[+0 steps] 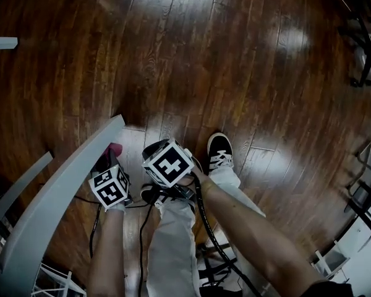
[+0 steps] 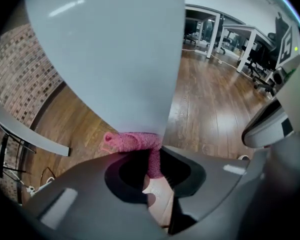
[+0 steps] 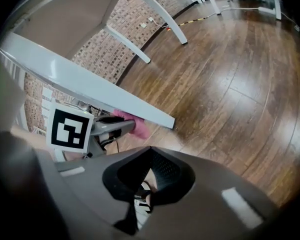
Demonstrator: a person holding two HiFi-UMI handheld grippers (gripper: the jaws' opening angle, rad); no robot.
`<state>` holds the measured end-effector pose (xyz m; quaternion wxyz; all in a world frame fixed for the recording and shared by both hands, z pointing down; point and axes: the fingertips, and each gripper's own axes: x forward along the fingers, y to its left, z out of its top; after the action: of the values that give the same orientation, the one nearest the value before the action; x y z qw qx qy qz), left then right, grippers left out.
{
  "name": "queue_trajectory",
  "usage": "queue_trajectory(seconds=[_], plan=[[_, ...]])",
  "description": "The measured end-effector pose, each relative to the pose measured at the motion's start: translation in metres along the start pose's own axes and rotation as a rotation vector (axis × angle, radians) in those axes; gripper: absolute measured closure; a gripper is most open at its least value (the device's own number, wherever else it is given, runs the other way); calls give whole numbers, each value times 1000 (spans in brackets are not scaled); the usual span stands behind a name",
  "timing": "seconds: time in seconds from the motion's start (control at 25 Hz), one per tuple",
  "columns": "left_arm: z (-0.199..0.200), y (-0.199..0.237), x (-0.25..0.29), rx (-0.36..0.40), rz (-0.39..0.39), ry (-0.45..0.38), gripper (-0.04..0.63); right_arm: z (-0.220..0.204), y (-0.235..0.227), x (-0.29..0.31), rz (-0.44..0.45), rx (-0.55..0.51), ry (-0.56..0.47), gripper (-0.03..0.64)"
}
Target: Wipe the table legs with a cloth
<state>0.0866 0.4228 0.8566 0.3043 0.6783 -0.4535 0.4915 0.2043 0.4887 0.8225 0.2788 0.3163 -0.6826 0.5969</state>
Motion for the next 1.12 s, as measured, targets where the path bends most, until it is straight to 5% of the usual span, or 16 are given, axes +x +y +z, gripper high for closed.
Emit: queue_trajectory(seconds=[0.2, 0.32, 0.44, 0.56, 0.76, 1.12], plan=[[-19, -6, 55, 58, -19, 43, 527, -13, -47, 11, -32, 25, -6, 623], [-31, -24, 79, 6, -52, 83, 526, -28, -68, 10, -46, 74, -11, 623], [-31, -61, 85, -159, -135, 58, 527, -42, -79, 8, -66, 74, 7, 623], [-3, -83, 78, -390, -211, -81, 528, -44, -79, 0, -59, 88, 0, 623], [32, -57, 75, -736, -212, -229, 528, -41, -82, -9, -62, 125, -20, 623], [34, -31, -14, -868, -170, -279, 529, -53, -27, -49, -34, 170, 14, 623]])
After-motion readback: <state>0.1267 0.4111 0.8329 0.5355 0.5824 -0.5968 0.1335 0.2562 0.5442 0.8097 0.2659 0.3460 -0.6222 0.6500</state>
